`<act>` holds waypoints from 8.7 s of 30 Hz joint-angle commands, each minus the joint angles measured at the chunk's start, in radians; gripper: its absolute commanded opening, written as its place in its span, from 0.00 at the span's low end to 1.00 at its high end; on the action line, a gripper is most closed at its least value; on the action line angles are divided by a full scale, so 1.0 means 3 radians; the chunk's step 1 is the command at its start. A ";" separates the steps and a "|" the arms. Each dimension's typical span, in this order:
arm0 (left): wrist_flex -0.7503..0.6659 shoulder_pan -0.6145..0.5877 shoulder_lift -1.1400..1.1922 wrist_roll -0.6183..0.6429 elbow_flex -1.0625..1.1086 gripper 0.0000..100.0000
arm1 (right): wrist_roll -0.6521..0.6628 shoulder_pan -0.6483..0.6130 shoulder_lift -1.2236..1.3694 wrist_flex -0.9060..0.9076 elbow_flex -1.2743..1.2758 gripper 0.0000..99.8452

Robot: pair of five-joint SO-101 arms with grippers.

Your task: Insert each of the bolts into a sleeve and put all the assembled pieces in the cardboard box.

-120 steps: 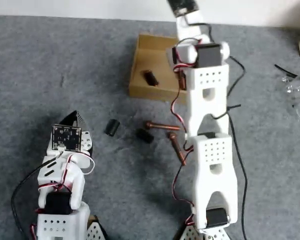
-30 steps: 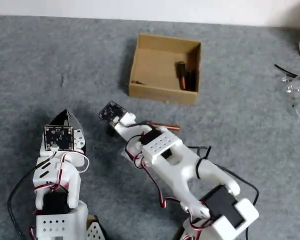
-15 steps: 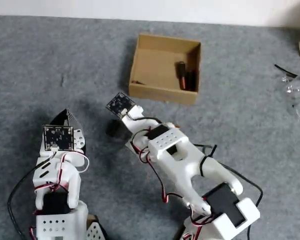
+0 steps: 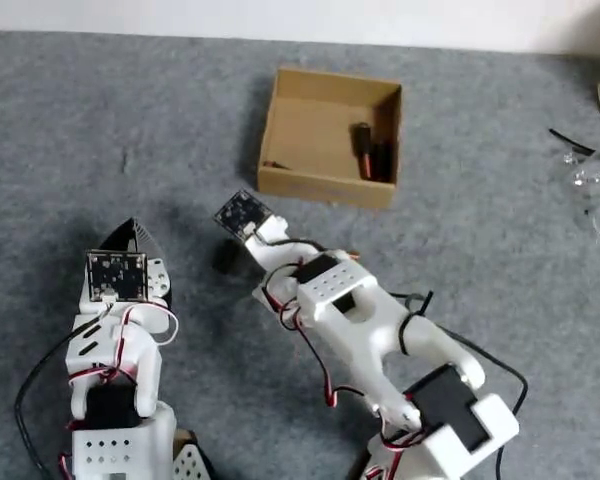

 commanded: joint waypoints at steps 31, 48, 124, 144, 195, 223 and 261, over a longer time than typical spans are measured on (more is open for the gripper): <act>-0.0056 -0.0023 -0.0049 0.0000 0.0074 0.01 | -0.0317 0.0125 0.0417 0.0463 -0.0304 0.14; -0.0061 -0.0013 -0.0049 0.0000 0.0074 0.01 | -0.0629 0.0120 0.0427 0.0304 -0.0488 0.14; -0.0194 -0.0028 -0.0054 -0.0015 0.0074 0.01 | -0.0624 0.1516 -0.3828 -0.0228 0.2386 0.00; 0.0245 0.0248 -0.0038 -0.0015 0.0074 0.01 | -0.0624 0.2002 -0.5746 0.0105 0.3378 0.00; -0.0598 0.2120 0.4856 0.2593 -0.2672 0.01 | -0.0440 0.1997 -0.5956 0.0171 0.3470 0.00; 0.0650 0.2355 0.6324 0.3268 -0.4324 0.20 | -0.0440 0.1992 -0.5951 0.0095 0.3470 0.00; 0.0696 0.1946 0.7403 0.3411 -0.4953 0.19 | -0.0435 0.1992 -0.5951 0.0090 0.3470 0.00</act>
